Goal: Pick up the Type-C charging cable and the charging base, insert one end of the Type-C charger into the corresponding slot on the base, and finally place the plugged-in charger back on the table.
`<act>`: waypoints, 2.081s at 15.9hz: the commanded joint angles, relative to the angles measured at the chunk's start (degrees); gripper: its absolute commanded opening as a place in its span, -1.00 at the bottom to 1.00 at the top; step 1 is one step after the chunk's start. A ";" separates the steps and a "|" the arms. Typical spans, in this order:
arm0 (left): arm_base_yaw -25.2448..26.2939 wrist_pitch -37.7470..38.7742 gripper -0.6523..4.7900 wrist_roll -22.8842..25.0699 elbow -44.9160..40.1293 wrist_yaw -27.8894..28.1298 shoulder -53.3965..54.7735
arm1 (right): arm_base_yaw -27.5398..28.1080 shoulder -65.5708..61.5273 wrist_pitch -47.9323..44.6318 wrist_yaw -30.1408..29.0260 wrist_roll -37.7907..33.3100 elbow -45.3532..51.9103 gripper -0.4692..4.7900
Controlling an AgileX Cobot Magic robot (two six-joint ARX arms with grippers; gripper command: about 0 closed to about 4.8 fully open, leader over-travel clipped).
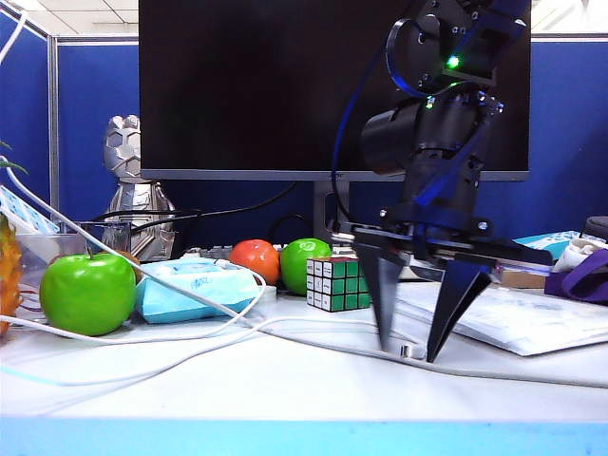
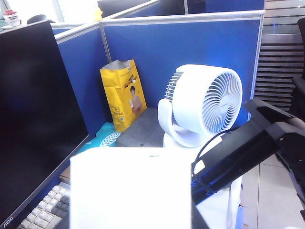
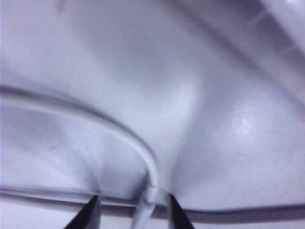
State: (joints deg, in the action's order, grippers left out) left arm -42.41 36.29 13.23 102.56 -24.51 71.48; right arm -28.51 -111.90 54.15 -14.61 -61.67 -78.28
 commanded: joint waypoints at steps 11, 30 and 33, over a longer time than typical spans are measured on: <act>-0.02 -1.18 -0.78 -0.13 0.26 -0.42 -0.28 | 0.09 -0.68 0.76 5.90 -2.86 0.46 -0.83; -0.02 -2.99 -0.78 -0.13 0.26 -0.09 -0.83 | 0.24 32.17 -31.76 -7.45 26.51 0.00 -0.83; 0.00 -2.99 -0.78 -0.04 0.26 2.47 -0.83 | 0.57 36.98 -38.27 -7.45 27.65 -0.02 -0.83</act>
State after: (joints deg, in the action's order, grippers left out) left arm -42.41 34.87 13.23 102.56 -23.40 70.85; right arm -28.14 -76.12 19.42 -21.74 -34.57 -78.17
